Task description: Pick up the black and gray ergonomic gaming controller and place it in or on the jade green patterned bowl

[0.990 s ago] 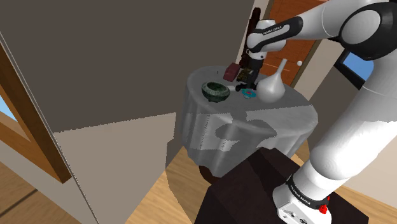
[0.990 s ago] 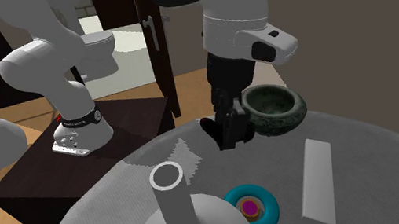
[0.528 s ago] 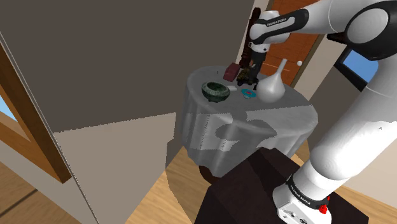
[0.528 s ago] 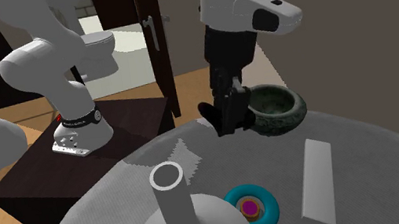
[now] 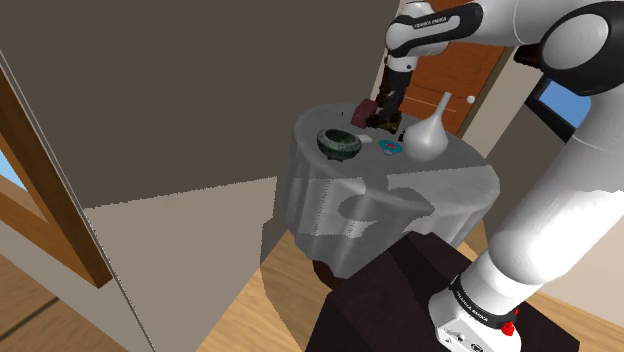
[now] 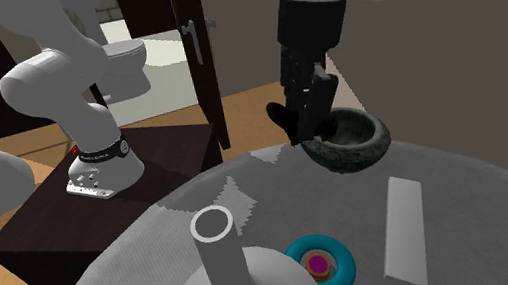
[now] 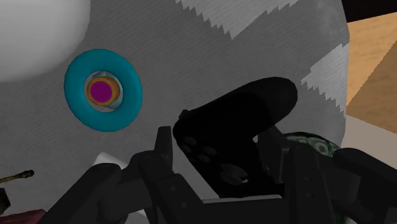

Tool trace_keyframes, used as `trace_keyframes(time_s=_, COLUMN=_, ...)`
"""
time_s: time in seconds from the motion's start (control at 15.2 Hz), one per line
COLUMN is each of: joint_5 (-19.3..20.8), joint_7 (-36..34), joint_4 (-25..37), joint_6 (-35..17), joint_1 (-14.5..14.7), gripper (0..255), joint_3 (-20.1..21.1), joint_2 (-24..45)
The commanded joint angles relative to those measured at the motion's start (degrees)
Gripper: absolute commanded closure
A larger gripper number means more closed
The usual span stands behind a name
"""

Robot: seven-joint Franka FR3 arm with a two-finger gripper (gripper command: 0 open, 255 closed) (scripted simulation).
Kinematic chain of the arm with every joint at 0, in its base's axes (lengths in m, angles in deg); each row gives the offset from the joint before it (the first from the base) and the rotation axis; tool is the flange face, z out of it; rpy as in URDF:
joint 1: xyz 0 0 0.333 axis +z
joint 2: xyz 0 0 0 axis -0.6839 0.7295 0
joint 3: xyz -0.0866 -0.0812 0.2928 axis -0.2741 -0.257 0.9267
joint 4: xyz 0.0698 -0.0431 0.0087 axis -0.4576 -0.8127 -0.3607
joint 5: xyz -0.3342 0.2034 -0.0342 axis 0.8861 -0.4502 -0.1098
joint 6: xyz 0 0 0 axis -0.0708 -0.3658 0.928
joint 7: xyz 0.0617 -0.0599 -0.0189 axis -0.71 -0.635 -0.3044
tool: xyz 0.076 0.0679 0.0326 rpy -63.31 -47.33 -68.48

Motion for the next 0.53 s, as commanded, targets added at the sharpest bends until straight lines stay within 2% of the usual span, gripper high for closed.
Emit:
trace_keyframes(time_s=0.0, joint_5=-0.5, joint_7=-2.2, joint_4=2.3, joint_6=0.5, joint_1=1.2, gripper=255, joint_3=1.1, joint_2=2.1)
trace_keyframes(time_s=0.4, joint_5=-1.6, joint_7=-8.2, joint_4=11.1, joint_6=3.8, joint_1=4.8, gripper=255, joint_3=4.0, joint_2=8.2)
trace_keyframes(time_s=0.46, joint_5=-1.9, joint_7=-9.9, joint_4=14.3, joint_6=5.1, joint_1=5.8, gripper=255, joint_3=4.7, joint_2=10.4)
